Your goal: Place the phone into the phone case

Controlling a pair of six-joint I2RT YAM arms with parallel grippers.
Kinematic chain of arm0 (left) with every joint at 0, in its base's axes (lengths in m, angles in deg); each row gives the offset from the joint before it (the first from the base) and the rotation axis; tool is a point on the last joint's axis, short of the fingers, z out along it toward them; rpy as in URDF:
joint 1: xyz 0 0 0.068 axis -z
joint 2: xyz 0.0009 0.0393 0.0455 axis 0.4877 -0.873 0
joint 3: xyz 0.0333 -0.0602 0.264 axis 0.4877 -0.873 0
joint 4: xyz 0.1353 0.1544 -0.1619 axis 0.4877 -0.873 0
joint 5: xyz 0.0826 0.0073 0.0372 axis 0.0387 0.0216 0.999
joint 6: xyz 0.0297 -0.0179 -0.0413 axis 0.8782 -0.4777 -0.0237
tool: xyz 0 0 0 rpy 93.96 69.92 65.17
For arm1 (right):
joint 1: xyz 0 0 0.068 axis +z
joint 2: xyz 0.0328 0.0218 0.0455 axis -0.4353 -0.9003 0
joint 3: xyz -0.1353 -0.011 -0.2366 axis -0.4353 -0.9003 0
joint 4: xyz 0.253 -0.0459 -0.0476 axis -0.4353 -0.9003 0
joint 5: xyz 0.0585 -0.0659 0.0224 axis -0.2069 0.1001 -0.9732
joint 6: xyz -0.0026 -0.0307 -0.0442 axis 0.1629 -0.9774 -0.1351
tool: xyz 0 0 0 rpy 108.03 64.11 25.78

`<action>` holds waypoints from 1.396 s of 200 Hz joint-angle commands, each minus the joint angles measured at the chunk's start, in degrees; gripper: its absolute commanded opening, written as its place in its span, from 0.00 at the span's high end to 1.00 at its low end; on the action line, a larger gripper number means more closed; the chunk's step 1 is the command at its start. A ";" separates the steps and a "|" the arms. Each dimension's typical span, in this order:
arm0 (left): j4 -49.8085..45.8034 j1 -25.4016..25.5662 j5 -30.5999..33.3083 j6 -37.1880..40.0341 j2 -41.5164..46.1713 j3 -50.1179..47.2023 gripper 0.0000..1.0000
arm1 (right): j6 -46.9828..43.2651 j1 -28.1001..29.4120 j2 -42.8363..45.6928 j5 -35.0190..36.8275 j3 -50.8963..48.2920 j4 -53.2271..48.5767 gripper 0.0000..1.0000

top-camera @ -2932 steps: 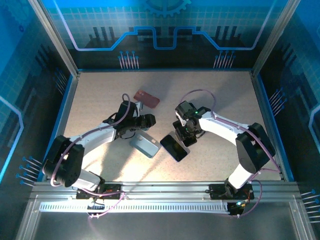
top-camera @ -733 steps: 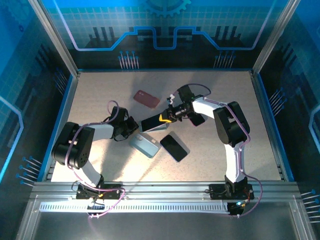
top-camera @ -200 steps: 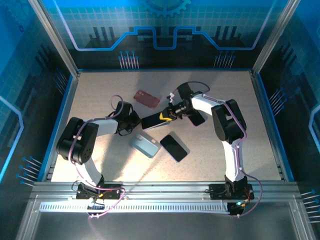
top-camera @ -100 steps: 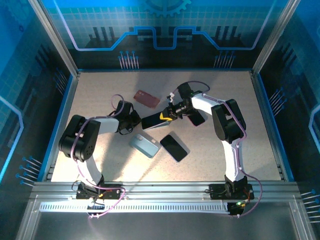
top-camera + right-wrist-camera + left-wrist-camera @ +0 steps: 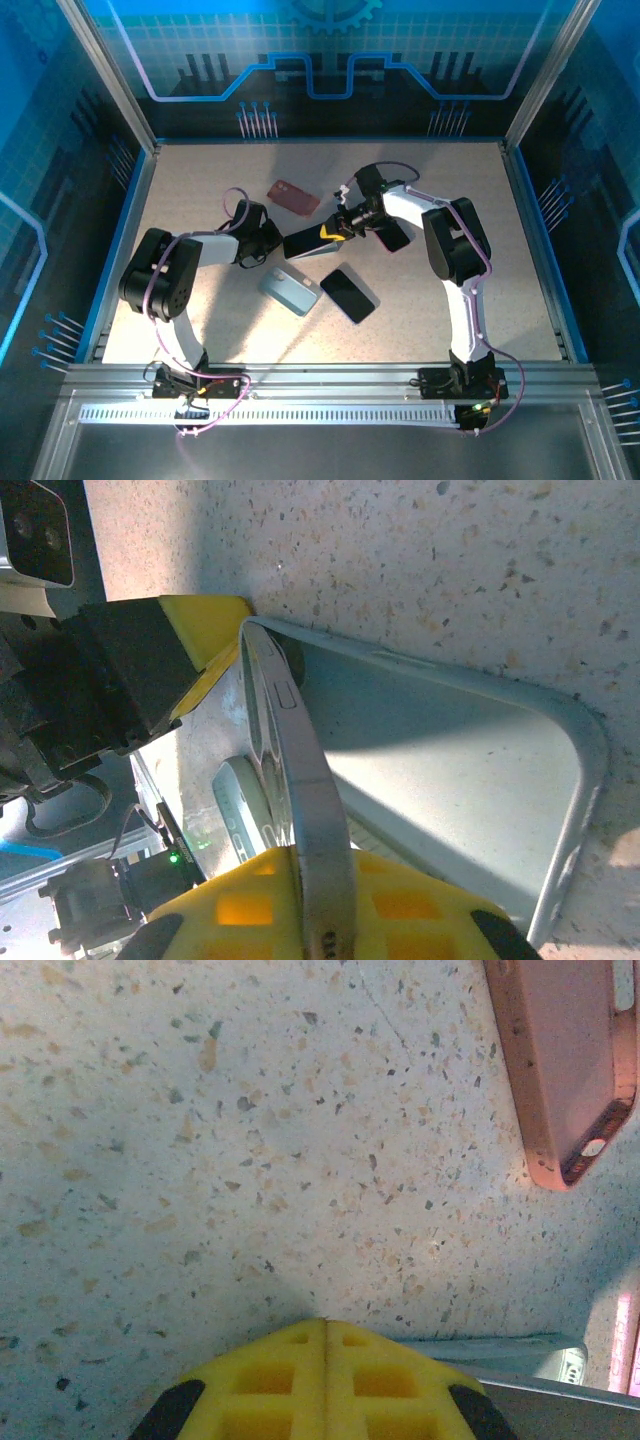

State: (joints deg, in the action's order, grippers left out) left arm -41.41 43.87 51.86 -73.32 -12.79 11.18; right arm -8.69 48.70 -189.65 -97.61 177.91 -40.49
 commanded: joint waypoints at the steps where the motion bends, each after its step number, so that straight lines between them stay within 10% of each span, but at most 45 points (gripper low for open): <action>1: 4.47 0.80 -3.45 -1.04 -1.49 -0.76 1.00 | 0.49 0.13 -4.23 10.51 -1.47 -5.07 0.88; 279: 3.13 2.06 -2.89 0.33 4.93 -7.37 1.00 | 1.03 3.88 -2.50 18.95 4.36 -15.45 0.34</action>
State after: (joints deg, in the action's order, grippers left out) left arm -35.91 44.74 51.40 -74.33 -9.86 5.28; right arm -8.45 51.81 -190.77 -85.63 182.90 -48.84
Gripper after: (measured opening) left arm 0.051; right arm 0.656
